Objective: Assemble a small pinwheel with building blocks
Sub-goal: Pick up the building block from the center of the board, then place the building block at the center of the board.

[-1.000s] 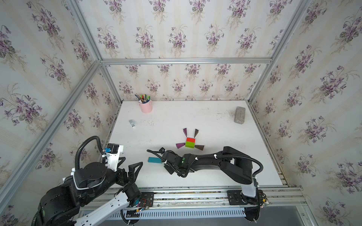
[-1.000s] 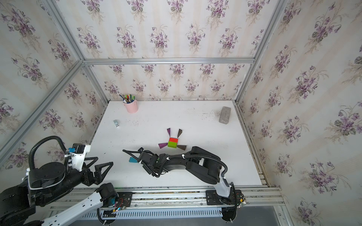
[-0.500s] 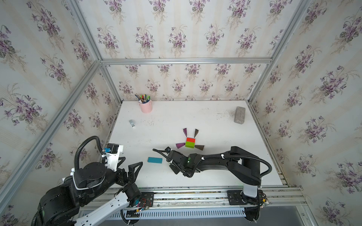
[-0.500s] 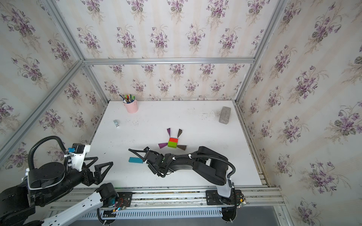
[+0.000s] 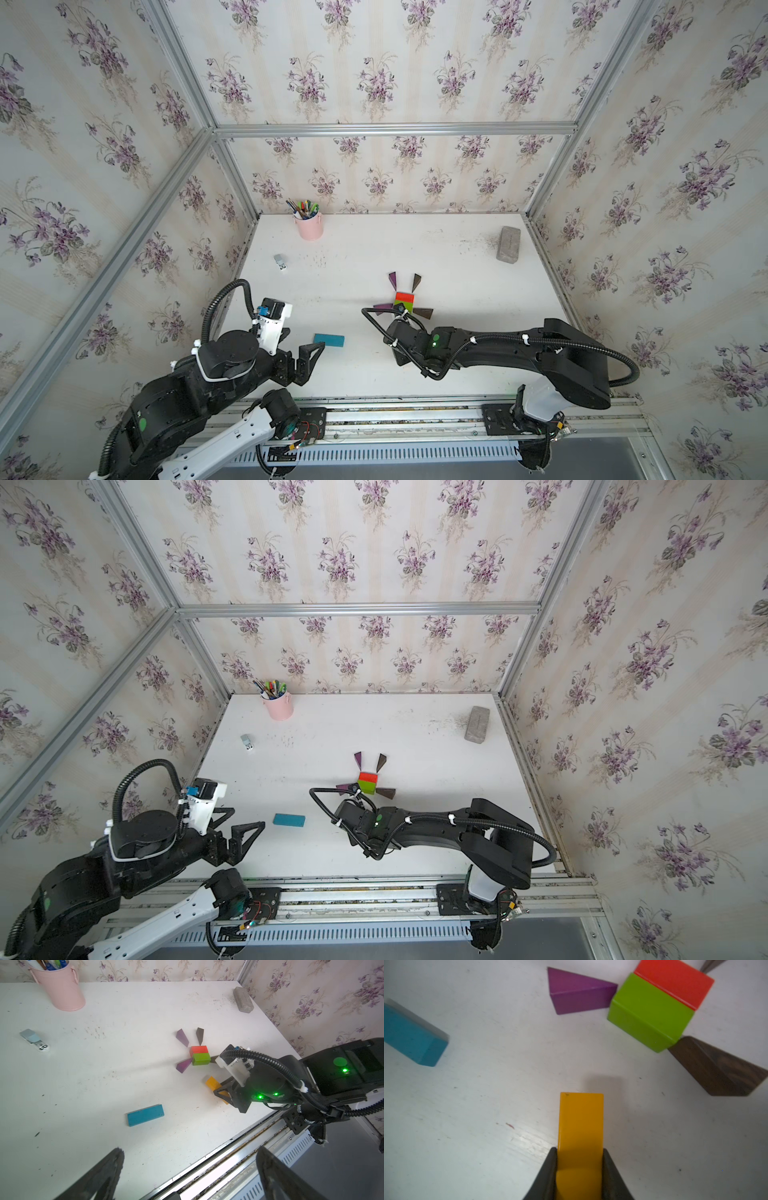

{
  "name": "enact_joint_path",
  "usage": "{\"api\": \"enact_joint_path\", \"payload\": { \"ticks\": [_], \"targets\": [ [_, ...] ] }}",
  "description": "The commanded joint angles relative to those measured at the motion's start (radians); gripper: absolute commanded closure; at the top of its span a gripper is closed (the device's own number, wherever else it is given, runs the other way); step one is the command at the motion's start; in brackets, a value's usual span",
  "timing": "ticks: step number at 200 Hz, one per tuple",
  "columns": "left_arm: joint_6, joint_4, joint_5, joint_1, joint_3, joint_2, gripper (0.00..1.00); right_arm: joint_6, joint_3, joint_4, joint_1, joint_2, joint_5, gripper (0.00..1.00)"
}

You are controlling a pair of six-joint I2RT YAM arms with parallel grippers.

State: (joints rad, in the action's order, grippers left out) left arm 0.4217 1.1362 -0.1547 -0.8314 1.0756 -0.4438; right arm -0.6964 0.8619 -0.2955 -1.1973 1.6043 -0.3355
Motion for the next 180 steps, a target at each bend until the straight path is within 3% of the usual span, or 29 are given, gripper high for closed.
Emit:
{"api": "enact_joint_path", "payload": {
  "ticks": [1,33,86,123,180],
  "targets": [
    [0.006,-0.205,0.154,0.001,-0.098,0.01,0.0,-0.133,-0.023,-0.032,0.004,-0.011,-0.008,0.75],
    [0.045,-0.347,0.254,0.0,-0.224,-0.001,0.0,-0.198,-0.01,-0.06,0.018,0.02,-0.002,0.75],
    [0.1,-0.337,0.128,0.002,-0.285,0.103,0.0,-0.292,0.042,-0.101,0.029,0.06,-0.009,0.75],
    [0.093,-0.392,0.143,0.002,-0.263,0.153,0.0,-0.343,0.083,-0.061,0.029,0.133,0.002,0.75],
    [0.056,-0.3,0.129,0.002,-0.178,0.155,0.0,-0.437,0.119,-0.033,0.028,0.183,-0.009,0.74]
  ]
}}
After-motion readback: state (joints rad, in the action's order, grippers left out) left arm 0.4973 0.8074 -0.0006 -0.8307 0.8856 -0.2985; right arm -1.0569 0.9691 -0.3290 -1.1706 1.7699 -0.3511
